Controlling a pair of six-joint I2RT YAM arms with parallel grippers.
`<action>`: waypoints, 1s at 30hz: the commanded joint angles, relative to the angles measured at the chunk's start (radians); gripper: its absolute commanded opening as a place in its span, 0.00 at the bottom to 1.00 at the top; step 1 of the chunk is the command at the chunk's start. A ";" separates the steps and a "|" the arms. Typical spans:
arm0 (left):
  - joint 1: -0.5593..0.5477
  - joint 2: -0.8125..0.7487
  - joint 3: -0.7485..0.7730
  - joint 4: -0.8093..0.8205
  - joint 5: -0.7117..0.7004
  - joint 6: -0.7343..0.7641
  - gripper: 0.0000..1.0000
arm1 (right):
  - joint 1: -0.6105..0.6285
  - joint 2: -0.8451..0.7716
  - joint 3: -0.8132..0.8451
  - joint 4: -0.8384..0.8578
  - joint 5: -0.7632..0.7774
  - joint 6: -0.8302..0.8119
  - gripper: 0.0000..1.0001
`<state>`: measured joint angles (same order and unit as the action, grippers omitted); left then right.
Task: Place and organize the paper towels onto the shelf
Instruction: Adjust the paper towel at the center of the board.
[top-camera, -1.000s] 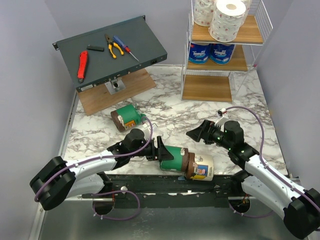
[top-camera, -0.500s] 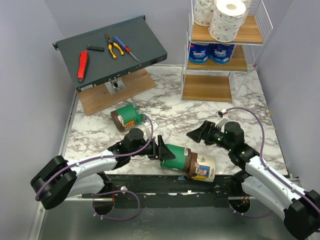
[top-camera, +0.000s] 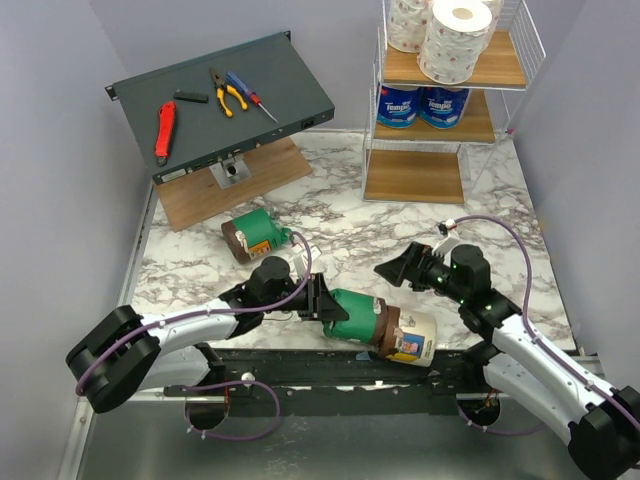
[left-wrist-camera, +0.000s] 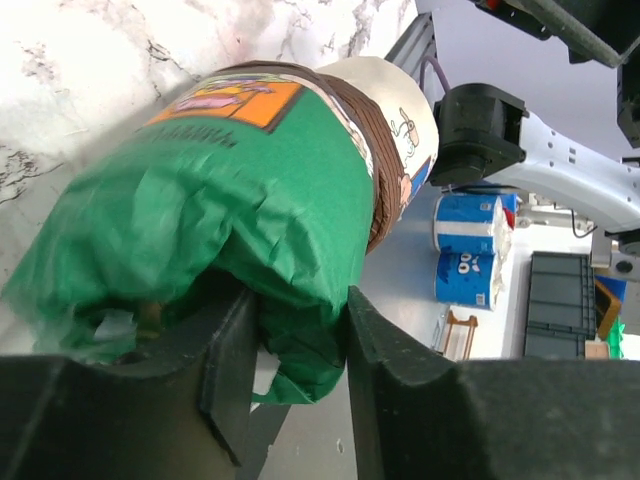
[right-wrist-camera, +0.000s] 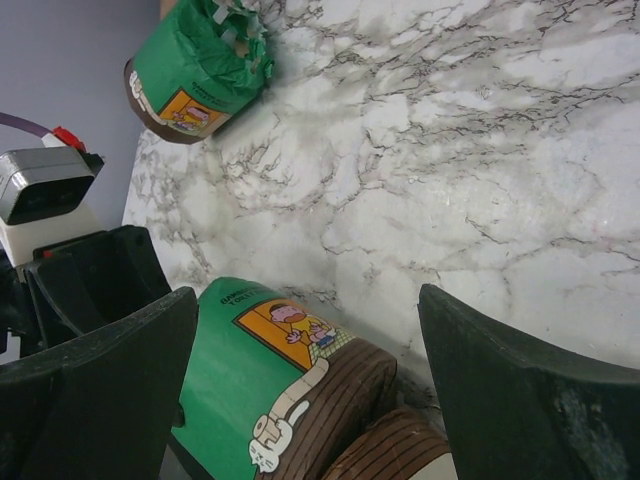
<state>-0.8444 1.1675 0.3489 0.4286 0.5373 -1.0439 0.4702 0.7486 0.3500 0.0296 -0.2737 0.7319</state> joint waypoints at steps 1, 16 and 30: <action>-0.013 -0.018 0.032 0.031 0.033 0.036 0.29 | 0.003 -0.031 -0.004 -0.055 0.026 -0.013 0.94; -0.008 -0.227 0.335 -0.661 -0.266 0.324 0.21 | 0.004 -0.173 0.116 -0.219 0.087 -0.046 0.94; -0.053 0.164 0.899 -1.120 -0.575 0.578 0.23 | 0.004 -0.125 0.217 -0.434 0.331 -0.056 0.93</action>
<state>-0.8757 1.2083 1.1179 -0.5591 0.0692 -0.5716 0.4702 0.5819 0.5468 -0.3092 -0.0650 0.6758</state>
